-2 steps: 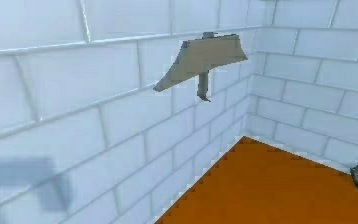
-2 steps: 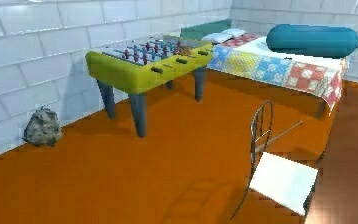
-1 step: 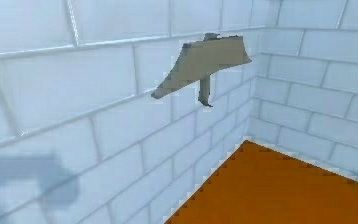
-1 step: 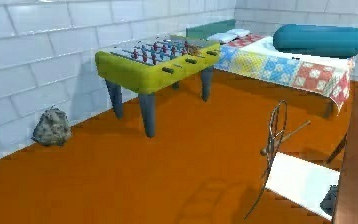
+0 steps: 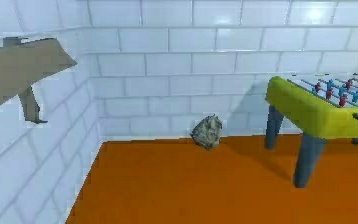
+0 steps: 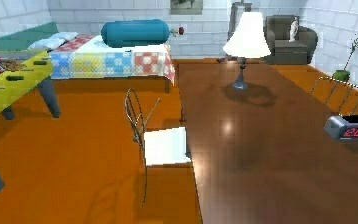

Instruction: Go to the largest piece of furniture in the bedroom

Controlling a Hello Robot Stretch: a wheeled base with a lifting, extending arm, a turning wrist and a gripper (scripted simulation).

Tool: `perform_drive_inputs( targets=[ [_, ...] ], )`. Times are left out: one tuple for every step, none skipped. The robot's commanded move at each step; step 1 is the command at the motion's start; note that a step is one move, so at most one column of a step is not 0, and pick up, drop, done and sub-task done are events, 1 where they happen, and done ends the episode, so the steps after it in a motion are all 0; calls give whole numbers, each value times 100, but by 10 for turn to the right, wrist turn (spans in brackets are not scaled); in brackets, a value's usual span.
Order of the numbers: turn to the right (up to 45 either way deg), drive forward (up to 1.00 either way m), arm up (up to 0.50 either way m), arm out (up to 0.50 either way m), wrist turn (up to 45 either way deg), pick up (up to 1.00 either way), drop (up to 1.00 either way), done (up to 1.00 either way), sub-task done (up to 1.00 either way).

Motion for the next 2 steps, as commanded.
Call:
perform_drive_inputs(
  targets=[
    [360, 0, 0, 0, 0, 0, 0, 0, 0],
    [0, 10, 0, 0, 0, 0, 0, 0, 0]
  ],
)
